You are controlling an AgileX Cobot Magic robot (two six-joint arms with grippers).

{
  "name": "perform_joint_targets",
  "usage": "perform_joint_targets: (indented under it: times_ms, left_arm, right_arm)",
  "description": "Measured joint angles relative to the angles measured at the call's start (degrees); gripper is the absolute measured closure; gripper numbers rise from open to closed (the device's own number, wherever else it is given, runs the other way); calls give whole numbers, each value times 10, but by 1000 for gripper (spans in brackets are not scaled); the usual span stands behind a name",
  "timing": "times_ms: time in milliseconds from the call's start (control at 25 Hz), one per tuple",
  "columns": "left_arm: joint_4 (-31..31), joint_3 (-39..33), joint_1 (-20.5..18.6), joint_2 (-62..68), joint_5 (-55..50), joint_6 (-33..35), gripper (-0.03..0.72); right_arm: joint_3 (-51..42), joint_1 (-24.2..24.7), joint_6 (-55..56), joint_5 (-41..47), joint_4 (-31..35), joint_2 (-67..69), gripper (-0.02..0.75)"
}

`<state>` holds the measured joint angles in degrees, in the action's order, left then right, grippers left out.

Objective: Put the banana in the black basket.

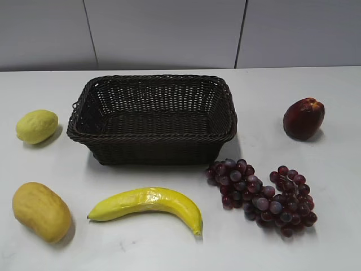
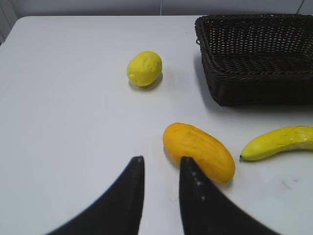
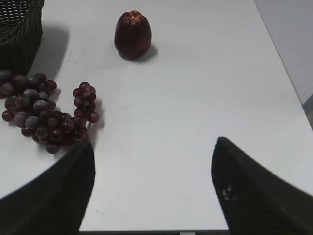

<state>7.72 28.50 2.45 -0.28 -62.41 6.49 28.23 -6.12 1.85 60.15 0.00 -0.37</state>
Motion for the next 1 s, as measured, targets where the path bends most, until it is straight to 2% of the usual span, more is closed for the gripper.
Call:
perform_joint_targets:
  times_ms: [680, 1000]
  left_arm:
    - [0, 0, 0, 0, 0, 0, 446]
    - [0, 0, 0, 0, 0, 0, 446]
  right_arm:
    - [7, 0, 0, -10, 0, 1, 146]
    - [17, 0, -1, -216, 0, 120, 146]
